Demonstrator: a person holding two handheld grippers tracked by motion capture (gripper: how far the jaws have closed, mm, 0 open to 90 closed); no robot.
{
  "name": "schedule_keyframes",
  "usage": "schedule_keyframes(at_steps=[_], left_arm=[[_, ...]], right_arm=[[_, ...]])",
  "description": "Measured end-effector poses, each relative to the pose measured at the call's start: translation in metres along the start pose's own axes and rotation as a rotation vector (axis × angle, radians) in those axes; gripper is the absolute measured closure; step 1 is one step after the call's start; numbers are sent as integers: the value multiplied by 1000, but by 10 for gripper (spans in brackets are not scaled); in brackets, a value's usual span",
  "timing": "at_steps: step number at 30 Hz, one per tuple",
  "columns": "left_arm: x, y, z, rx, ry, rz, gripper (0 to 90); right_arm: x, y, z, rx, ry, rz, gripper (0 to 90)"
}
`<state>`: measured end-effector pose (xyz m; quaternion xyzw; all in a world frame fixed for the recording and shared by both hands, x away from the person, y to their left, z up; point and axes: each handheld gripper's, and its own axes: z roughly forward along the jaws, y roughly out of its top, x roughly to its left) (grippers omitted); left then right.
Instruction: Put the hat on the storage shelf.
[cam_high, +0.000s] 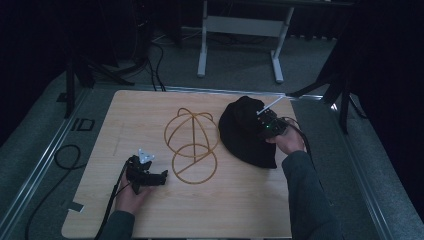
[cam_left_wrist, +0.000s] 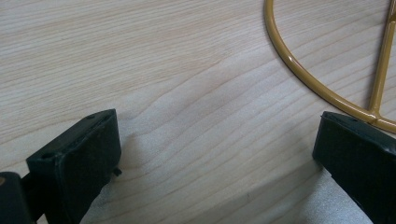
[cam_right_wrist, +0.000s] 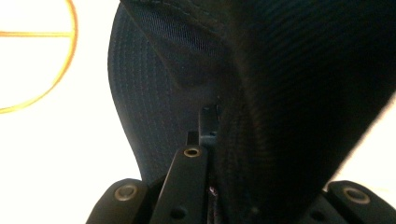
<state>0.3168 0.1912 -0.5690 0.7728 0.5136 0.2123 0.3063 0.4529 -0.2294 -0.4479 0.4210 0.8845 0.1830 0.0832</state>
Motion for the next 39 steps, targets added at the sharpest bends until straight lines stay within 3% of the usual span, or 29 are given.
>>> schedule_keyframes(at_steps=[13,23,39], left_arm=[[0,0,0,3,0,1,13],[0,0,0,-2,0,-4,13],[0,0,0,0,-1,-1,13]], right_arm=[[15,11,-21,-17,33,-87,888],[25,18,-38,-27,29,-139,890],[34,25,-62,-51,32,-181,890]])
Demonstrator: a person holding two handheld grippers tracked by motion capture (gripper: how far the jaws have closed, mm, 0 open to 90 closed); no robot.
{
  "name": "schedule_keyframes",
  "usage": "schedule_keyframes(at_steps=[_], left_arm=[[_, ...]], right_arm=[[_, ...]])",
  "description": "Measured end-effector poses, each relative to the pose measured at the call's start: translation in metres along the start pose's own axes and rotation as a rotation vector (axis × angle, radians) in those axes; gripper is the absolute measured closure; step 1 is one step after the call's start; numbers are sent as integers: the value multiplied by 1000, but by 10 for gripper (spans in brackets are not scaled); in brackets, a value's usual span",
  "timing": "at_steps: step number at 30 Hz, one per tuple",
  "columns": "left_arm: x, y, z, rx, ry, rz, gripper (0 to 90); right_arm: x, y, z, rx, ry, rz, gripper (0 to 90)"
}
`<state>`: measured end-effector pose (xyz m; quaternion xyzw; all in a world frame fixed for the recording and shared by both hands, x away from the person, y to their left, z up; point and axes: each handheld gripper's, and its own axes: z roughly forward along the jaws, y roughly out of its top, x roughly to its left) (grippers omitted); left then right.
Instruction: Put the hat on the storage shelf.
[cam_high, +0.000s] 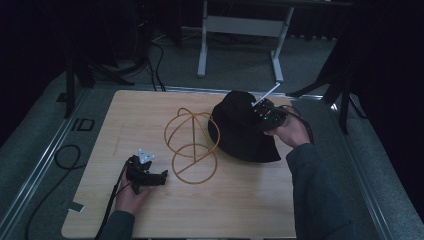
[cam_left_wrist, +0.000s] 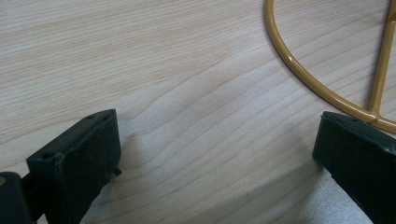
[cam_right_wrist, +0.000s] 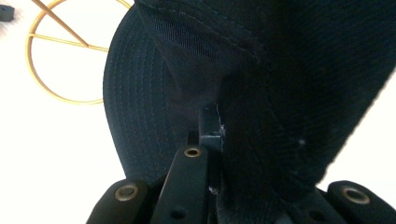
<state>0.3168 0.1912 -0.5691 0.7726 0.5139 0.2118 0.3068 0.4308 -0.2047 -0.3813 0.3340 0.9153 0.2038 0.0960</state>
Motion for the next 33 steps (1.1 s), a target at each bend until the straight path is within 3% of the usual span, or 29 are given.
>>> schedule_keyframes(at_steps=[16,33], left_arm=[[0,0,0,2,0,4,13],[0,0,0,2,0,3,13]], right_arm=[[4,7,-26,-30,-15,-31,889],[2,9,-56,-105,-29,-31,889]])
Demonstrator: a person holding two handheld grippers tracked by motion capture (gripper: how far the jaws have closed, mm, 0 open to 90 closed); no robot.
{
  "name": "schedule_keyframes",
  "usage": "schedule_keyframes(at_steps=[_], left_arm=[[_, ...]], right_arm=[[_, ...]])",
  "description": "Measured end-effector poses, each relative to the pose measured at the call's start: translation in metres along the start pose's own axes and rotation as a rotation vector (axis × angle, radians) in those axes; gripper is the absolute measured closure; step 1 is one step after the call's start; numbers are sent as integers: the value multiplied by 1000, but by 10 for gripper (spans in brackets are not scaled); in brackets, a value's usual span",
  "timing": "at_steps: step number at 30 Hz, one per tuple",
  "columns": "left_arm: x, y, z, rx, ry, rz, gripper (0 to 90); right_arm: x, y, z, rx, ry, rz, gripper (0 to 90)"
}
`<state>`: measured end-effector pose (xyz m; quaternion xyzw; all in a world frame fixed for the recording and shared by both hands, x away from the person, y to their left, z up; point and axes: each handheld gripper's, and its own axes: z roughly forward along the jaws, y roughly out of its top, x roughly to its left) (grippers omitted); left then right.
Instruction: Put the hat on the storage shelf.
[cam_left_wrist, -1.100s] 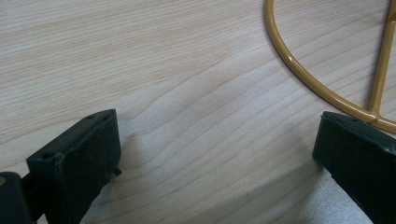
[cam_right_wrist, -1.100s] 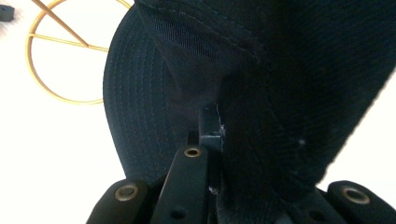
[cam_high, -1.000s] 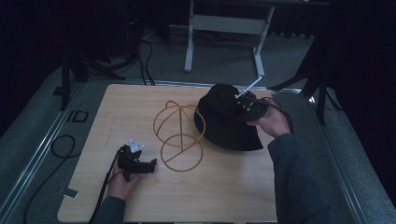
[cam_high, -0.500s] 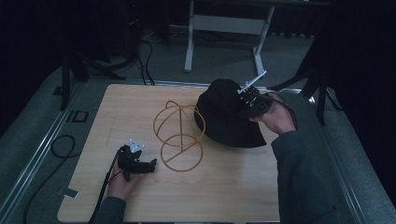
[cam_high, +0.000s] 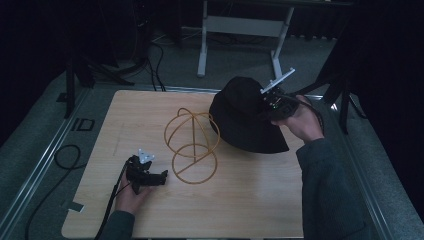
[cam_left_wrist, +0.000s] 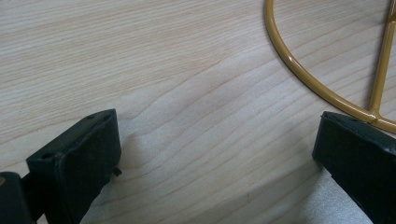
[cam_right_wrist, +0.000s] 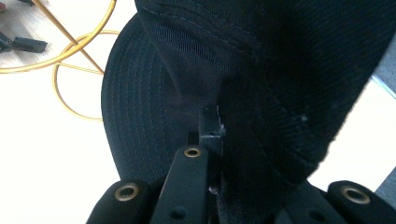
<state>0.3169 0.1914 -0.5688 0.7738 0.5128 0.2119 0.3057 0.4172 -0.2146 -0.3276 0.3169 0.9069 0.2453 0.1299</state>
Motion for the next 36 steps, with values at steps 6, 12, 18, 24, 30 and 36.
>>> schedule_keyframes(at_steps=[6,12,18,24,30,36], left_arm=[[0,0,0,0,0,0,13],[0,0,0,0,0,0,13],[0,0,0,0,0,-1,13],[0,0,0,1,0,1,13],[0,0,0,0,0,0,13],[0,0,0,0,0,0,13]], right_arm=[[-2,0,-8,-26,1,1,889],[-7,-2,-17,-51,0,17,889],[-9,-5,-24,-61,5,18,889],[-10,-6,-32,-75,12,19,889],[-10,-6,-39,-106,23,15,888],[-8,-6,-46,-128,37,13,889]])
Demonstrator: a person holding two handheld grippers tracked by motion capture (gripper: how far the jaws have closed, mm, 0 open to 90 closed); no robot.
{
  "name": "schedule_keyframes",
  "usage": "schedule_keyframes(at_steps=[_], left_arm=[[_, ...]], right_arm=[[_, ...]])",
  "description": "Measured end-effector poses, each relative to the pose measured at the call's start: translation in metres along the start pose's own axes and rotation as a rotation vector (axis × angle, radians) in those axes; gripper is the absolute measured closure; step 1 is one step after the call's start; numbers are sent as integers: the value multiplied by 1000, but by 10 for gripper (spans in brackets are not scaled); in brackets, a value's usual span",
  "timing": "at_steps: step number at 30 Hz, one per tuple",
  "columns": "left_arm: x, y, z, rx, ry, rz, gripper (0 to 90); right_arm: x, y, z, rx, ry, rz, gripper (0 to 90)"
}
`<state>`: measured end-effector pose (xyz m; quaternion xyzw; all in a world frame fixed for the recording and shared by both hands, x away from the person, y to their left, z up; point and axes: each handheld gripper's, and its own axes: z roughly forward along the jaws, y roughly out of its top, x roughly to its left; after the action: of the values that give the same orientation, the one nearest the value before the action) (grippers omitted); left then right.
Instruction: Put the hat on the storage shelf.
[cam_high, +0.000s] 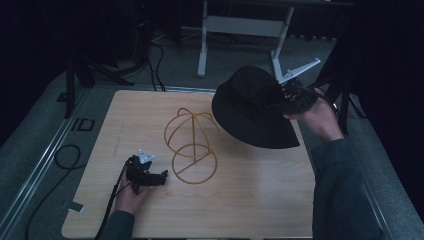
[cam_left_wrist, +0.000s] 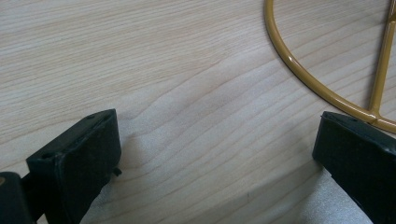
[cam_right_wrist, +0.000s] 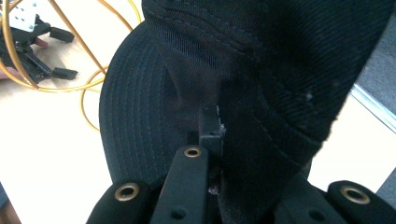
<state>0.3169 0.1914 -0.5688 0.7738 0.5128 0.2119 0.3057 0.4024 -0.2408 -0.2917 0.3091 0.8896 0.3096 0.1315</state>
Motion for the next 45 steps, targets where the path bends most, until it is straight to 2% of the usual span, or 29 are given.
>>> schedule_keyframes(at_steps=[10,21,45], left_arm=[[0,0,0,0,0,0,13],[0,0,0,-1,0,0,13],[0,0,0,-2,0,-1,13]], right_arm=[[8,7,-9,-16,9,-31,889],[11,14,-17,-67,31,-36,889],[23,25,-28,-120,70,-75,889]])
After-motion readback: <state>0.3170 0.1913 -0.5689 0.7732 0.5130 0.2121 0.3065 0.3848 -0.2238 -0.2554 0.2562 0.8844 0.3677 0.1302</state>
